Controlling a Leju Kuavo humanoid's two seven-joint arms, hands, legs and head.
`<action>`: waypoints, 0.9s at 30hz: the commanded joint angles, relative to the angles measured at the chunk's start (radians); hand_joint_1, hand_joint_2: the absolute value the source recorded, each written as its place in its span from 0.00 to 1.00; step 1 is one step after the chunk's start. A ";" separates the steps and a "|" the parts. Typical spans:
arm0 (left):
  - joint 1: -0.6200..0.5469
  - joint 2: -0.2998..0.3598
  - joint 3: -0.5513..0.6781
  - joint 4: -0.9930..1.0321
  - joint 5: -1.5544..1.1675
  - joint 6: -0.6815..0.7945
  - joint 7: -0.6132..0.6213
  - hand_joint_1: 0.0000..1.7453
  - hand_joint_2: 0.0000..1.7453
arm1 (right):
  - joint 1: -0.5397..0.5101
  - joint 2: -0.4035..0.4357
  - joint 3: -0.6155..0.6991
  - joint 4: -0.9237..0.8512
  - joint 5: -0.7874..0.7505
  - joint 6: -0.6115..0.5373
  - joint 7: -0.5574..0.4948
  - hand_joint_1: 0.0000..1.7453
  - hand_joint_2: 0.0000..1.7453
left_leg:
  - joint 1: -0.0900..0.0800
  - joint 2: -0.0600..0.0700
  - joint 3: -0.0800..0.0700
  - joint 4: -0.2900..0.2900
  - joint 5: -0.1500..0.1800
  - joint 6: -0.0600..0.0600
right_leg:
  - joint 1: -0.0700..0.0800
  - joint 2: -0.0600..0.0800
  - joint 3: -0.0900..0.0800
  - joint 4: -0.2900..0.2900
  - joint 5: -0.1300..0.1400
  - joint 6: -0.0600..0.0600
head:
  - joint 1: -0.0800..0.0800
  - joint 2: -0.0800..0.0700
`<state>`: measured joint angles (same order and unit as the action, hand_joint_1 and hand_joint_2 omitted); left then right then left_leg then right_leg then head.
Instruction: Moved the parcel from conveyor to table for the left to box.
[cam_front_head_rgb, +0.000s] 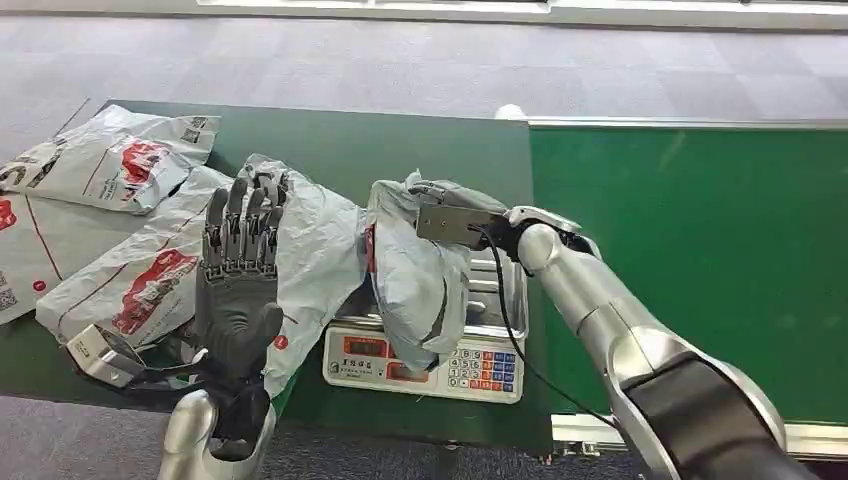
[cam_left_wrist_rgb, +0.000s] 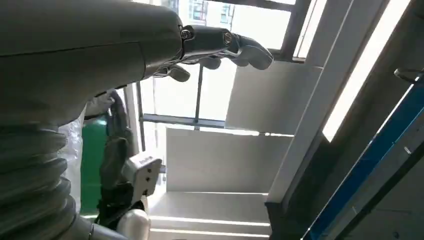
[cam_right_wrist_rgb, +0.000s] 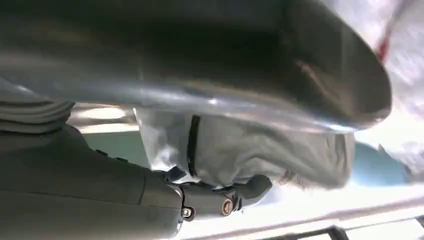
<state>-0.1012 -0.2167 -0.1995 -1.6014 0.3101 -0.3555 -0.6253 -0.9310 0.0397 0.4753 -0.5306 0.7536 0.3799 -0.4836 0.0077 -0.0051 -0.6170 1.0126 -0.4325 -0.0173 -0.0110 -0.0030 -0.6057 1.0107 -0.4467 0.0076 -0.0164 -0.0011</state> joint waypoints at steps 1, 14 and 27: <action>-0.003 0.032 0.002 0.019 -0.004 -0.007 -0.014 0.00 1.00 | 0.117 -0.106 -0.075 -0.644 -0.293 -0.261 -0.215 0.00 0.00 | 0.000 0.000 0.000 0.000 0.000 0.000 | 0.000 0.000 0.000 0.000 -0.001 0.000 | 0.000 0.000; -0.048 0.009 -0.013 0.048 -0.031 0.014 0.005 0.00 1.00 | 0.504 -0.018 -0.227 -1.327 0.463 -1.078 0.033 0.00 0.00 | 0.000 -0.005 0.003 -0.001 -0.004 0.000 | 0.001 -0.005 0.003 -0.002 -0.005 -0.001 | 0.000 0.000; -0.380 0.161 -0.328 0.445 -1.221 0.389 0.168 0.00 1.00 | 0.616 0.086 -0.293 -1.399 0.447 -1.078 -0.077 0.00 1.00 | 0.000 -0.002 0.005 -0.002 -0.002 0.000 | 0.000 -0.004 0.005 -0.002 -0.003 -0.001 | 0.000 0.000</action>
<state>-0.2705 -0.1594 -0.3144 -1.4636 -0.7810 -0.0003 -0.5272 -0.3561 0.0969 0.2171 -1.9090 1.2085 -0.7000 -0.5738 0.0078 -0.0053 -0.6143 1.0126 -0.4352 -0.0175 -0.0111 -0.0040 -0.6037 1.0104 -0.4492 0.0065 -0.0164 -0.0011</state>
